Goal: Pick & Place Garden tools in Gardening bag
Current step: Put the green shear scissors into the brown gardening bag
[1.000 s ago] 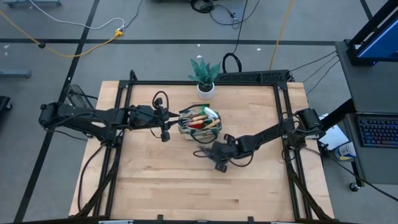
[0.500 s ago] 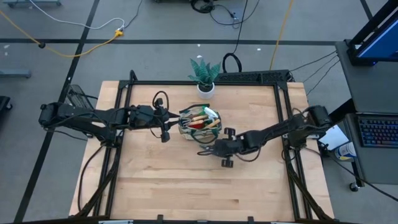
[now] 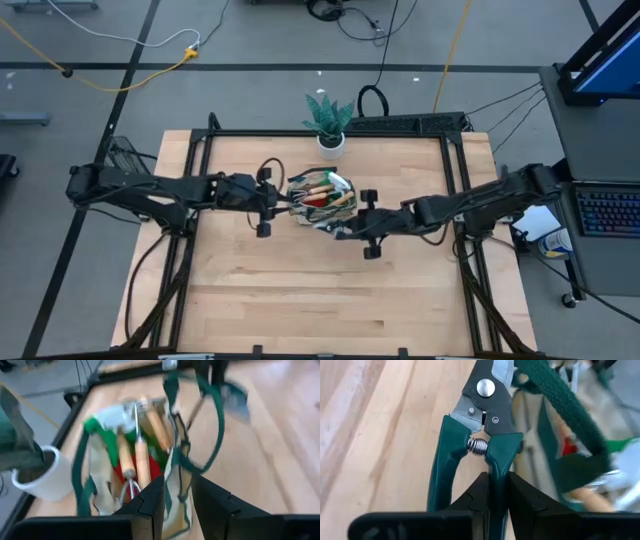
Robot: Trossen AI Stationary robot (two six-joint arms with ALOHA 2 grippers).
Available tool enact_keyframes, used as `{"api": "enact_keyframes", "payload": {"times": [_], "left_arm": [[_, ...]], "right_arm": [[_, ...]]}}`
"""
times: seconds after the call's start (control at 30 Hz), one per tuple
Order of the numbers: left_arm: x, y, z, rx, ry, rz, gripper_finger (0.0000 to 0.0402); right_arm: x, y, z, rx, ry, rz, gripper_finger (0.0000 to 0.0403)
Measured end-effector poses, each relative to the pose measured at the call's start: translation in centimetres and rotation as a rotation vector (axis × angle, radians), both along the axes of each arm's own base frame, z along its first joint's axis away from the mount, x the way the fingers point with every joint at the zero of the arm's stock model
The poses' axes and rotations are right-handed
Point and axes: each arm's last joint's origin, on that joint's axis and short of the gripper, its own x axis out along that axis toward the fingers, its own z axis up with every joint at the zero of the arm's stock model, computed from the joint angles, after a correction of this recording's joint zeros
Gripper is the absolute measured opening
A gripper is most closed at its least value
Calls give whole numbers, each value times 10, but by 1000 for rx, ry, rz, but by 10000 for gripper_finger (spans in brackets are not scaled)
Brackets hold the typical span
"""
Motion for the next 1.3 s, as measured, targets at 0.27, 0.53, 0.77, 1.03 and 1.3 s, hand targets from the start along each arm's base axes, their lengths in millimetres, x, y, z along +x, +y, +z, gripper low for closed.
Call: {"api": "enact_keyframes", "payload": {"times": [0.27,0.53,0.77,1.03,1.3], "left_arm": [[17,0,-21,-8,74,6,102],[29,0,-33,1,84,1,102],[30,3,-33,94,83,39,102],[30,2,-34,107,92,-2,102],[29,2,-34,112,96,-6,102]], "right_arm": [[-2,-2,8,-75,-26,67,37],[-1,-8,7,-105,-14,75,37],[-1,-5,7,-5,-17,104,37],[-4,19,8,273,-25,164,39],[7,23,26,107,-251,222,38]]}}
